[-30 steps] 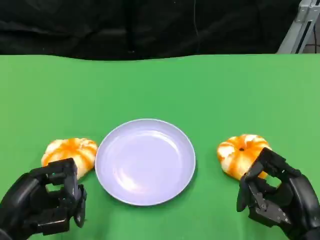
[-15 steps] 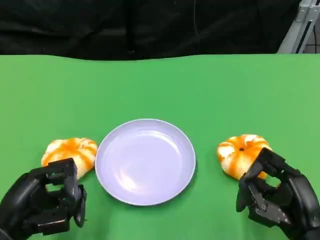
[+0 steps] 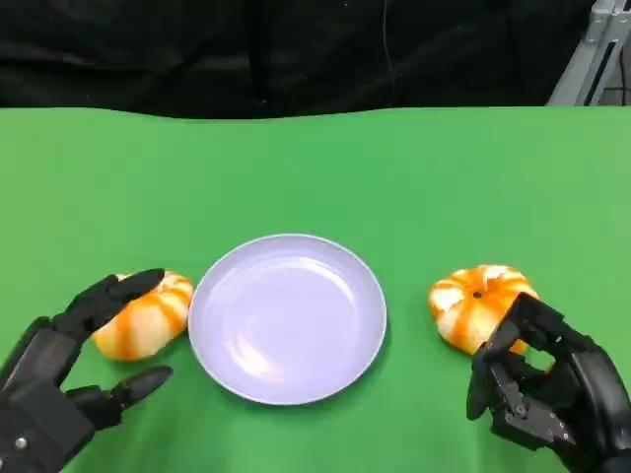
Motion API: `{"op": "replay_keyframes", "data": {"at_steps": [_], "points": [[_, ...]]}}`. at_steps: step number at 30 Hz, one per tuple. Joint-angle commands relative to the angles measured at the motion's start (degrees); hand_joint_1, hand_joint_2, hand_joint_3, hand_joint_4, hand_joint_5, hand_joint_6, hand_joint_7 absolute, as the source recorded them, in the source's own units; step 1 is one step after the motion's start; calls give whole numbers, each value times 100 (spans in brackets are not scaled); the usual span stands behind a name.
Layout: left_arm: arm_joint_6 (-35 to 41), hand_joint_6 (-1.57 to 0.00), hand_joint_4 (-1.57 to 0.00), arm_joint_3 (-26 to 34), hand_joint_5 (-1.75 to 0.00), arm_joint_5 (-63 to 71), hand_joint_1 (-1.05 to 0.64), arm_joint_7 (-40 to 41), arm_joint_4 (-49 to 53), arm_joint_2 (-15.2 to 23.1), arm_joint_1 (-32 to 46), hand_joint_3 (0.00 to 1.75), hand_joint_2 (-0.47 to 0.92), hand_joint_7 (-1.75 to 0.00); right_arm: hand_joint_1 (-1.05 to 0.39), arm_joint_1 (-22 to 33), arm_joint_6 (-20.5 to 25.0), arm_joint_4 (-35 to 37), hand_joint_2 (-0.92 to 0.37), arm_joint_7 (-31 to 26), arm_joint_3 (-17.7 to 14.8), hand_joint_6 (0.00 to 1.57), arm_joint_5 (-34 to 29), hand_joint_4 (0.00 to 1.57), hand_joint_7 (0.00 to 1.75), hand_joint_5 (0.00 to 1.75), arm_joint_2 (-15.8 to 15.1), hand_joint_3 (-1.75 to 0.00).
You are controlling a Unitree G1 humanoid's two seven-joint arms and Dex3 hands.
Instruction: Grasp the bread from the table and place it into the plate.
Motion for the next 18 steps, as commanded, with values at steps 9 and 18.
{"op": "replay_keyframes", "data": {"at_steps": [9,18], "points": [[374,-29,-7,-408,-11,1080,-79,683,514,562,-737,25,92,-2,-14,19,43,-96,-63,-130,-26,61,3,84,175,175,-48,-104],[355,-30,-8,-627,-9,1430,-79,870,630,760,-845,25,92,-2,-13,18,57,-103,-63,-155,-16,60,-5,83,175,175,-51,-103]]}}
